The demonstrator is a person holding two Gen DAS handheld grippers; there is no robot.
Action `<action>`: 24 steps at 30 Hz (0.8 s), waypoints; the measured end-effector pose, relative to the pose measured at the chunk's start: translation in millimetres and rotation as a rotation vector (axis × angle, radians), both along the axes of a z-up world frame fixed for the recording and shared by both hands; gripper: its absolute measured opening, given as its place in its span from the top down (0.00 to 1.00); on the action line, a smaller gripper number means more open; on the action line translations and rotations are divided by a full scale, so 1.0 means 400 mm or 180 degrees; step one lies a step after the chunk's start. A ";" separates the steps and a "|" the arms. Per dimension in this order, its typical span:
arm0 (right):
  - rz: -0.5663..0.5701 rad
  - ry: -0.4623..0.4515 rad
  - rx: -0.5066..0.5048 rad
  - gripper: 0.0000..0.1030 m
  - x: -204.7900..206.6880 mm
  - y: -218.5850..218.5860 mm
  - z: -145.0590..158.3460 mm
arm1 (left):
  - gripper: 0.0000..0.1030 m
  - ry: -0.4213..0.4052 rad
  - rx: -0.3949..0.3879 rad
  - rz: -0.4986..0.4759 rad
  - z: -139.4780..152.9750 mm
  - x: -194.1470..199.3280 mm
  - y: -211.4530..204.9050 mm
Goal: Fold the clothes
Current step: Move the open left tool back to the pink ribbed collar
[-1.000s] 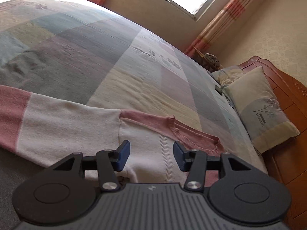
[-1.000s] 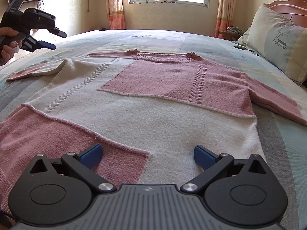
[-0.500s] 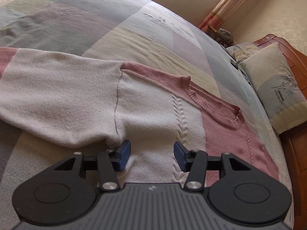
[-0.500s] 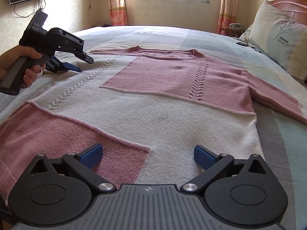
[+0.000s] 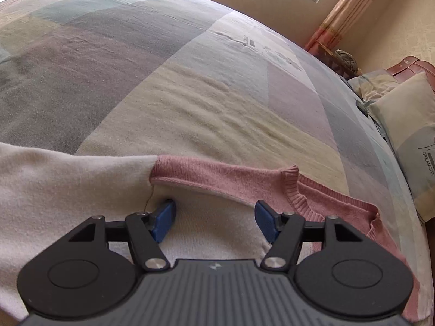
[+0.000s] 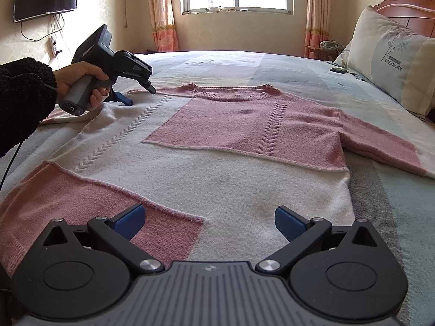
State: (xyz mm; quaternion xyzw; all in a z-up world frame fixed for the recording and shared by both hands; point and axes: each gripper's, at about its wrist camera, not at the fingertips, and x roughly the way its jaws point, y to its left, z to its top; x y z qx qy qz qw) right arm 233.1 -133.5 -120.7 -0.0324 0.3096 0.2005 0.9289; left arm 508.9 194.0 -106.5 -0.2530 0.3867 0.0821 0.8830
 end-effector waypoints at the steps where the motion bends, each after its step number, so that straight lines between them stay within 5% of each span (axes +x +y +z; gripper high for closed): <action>1: -0.0015 0.0000 0.0030 0.00 0.002 -0.004 0.003 | 0.30 -0.0010 0.0004 -0.0013 0.000 0.012 0.000; 6: -0.0077 0.0063 0.0190 0.00 0.014 -0.028 0.007 | 0.23 0.0025 0.0063 -0.0094 0.016 0.043 -0.011; 11: -0.0059 -0.0011 0.0251 0.00 0.001 -0.033 0.019 | 0.23 -0.0146 -0.0154 -0.0265 0.071 -0.024 -0.021; 15: -0.0009 -0.0033 0.0271 0.00 -0.009 -0.026 0.022 | 0.23 0.0031 -0.0183 -0.0381 0.042 -0.022 -0.040; 20: 0.0005 0.0005 0.0200 0.00 -0.003 -0.019 0.012 | 0.20 -0.0108 0.0108 -0.0316 -0.009 0.038 -0.045; 24: -0.0009 0.0110 0.0203 0.00 0.011 -0.019 0.002 | 0.22 -0.0016 0.0176 -0.0268 0.021 0.054 -0.053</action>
